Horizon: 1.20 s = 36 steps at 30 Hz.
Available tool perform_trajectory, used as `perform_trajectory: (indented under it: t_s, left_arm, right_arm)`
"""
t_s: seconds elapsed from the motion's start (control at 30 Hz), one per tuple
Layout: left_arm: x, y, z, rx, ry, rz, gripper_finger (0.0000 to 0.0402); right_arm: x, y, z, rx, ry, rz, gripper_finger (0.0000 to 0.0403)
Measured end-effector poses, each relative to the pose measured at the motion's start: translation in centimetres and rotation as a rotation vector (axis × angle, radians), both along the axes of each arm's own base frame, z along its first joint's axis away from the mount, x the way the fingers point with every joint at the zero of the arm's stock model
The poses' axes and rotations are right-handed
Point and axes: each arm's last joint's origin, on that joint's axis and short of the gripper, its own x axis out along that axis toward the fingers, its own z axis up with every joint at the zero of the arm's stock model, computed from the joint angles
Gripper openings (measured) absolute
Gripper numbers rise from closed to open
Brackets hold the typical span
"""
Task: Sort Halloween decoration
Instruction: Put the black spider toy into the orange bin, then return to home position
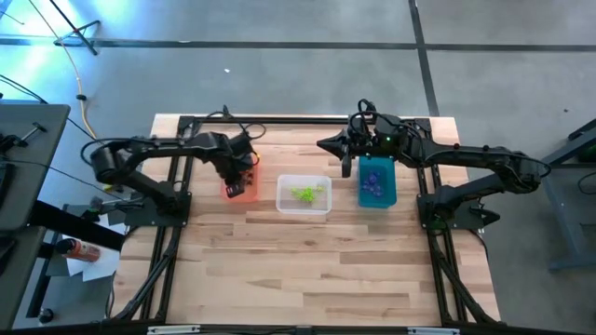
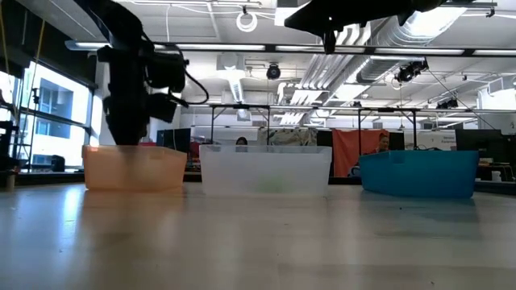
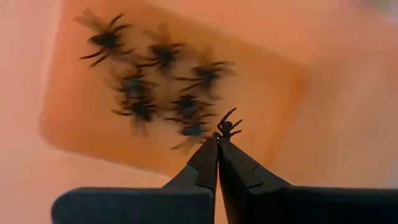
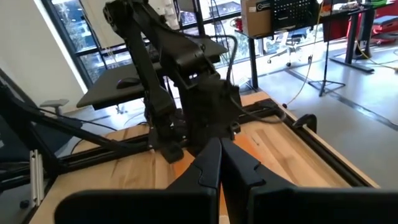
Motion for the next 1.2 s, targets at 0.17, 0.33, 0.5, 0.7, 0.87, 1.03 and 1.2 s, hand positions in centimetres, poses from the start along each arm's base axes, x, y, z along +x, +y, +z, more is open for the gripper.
perform_trajectory:
  t_s: [0.17, 0.33, 0.5, 0.7, 0.87, 1.03, 1.2]
  left_arm:
    - [0.5, 0.5, -1.5, 0.032, 0.075, -0.010, 0.0000]
    - [0.7, 0.5, -1.9, 0.024, 0.074, -0.016, 0.0001]
    - [0.5, 0.6, -1.5, 0.021, 0.081, 0.009, 0.0027]
    - [1.0, 0.8, 0.4, 0.001, 0.099, 0.001, 0.0107]
    - [1.7, 1.2, 3.3, -0.059, 0.084, 0.016, 0.0160]
    - [1.9, 1.1, 7.9, -0.064, -0.203, 0.103, 0.0149]
    - [1.0, -0.4, 14.3, 0.151, -0.666, 0.111, 0.0057]
  right_arm:
    - [0.0, -0.1, 0.0, -0.004, 0.001, -0.029, 0.0000]
    - [0.0, -0.2, 0.0, -0.008, 0.002, -0.059, 0.0000]
    - [0.0, -0.2, 0.0, -0.010, 0.003, -0.059, 0.0000]
    - [0.0, -0.2, 0.0, -0.010, 0.004, -0.057, 0.0000]
    - [-0.1, -0.1, 0.1, -0.067, 0.009, -0.037, 0.0000]
    - [-1.1, 0.1, 0.8, -0.117, 0.013, -0.032, 0.0000]
    - [-3.2, 0.5, 1.8, -0.115, 0.035, -0.019, 0.0000]
